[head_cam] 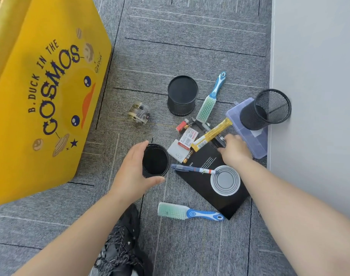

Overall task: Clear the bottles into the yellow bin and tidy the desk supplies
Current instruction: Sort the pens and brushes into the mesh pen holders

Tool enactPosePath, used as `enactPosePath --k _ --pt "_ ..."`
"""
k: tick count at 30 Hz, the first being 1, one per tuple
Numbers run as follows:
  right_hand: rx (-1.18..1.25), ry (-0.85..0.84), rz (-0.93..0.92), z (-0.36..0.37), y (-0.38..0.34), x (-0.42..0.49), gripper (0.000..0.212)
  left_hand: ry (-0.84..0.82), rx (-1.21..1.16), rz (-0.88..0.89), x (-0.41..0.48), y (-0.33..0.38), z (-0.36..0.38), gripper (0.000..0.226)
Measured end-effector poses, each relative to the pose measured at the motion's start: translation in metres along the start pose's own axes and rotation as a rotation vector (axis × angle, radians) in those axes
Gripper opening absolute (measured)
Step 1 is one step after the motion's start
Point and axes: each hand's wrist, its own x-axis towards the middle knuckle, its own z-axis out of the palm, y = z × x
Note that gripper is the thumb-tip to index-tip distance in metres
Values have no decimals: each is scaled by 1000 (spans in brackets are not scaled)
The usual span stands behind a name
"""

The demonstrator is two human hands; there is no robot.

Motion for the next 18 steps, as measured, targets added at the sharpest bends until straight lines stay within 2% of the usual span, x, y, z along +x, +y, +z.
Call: enactPosePath --k 5,8,11,14,18 --pt "63 -34 -15 -10 1 -15 28 11 22 13 0 -1 1 106" --pt "274 -90 -43 -26 -5 -30 27 34 46 15 -4 0 -1 105" --pt "577 -162 -77 -43 -18 -48 13 82 -6 -26 -10 5 -6 103" --pt "805 -316 -77 -57 -33 -66 3 144 -66 -64 -10 9 -19 100" --pt "991 -602 -161 -63 -53 -85 7 210 -76 -169 2 11 -38 107"
